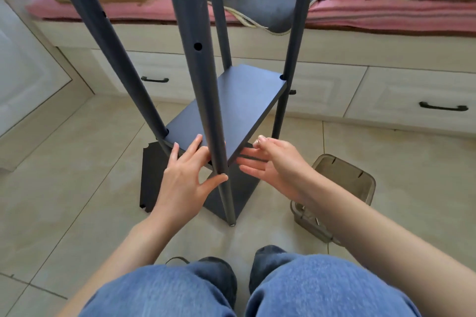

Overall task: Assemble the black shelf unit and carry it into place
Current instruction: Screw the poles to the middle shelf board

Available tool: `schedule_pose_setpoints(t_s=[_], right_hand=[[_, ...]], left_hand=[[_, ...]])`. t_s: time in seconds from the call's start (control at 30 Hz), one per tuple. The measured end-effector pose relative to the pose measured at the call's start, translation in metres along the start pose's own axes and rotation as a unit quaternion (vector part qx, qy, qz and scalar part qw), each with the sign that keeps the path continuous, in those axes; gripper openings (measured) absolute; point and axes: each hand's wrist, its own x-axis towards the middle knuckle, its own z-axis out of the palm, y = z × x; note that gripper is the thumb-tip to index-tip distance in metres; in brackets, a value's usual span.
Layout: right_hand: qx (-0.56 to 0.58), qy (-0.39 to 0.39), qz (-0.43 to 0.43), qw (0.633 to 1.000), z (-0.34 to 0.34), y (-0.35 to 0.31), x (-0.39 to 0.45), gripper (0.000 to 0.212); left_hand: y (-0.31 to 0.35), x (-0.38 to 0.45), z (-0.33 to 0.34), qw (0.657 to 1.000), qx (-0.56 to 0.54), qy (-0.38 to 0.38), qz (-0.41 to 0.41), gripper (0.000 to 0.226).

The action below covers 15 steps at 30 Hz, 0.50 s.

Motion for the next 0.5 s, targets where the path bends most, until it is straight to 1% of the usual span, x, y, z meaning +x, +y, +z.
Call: schedule_pose_setpoints(t_s=[0.03,0.1,0.23,0.33,0.43,0.5], right_hand=[[0.017,-0.018,0.005,1.0,0.007,-0.002,-0.003,0.029],[0.011,-0.031,0.003,0.999,0.016,-0.003,-0.008,0.028],[-0.053,-0.007,-0.009,0.999,0.022,-0.005,-0.013,0.025],[-0.092,-0.005,-0.019,0.996,0.03,-0.009,-0.013,0.024],[-0.111,-0.026,-0.028,0.993,0.044,-0.012,-0.013,0.023],[-0.131,-0.044,-0.031,0.99,0.054,-0.015,-0.012,0.024]], left_hand=[[0.0,-0.002,-0.001,1.0,0.003,-0.002,0.003,0.042],[0.0,-0.006,-0.002,1.0,0.015,-0.001,0.011,0.043],[0.002,-0.013,-0.006,0.999,0.024,0.0,0.023,0.045],[0.0,-0.016,-0.016,1.0,-0.001,0.001,-0.004,0.045],[-0.004,-0.019,-0.028,0.998,-0.049,0.025,-0.043,0.04],[-0.006,-0.022,-0.036,0.994,-0.076,0.033,-0.066,0.046]])
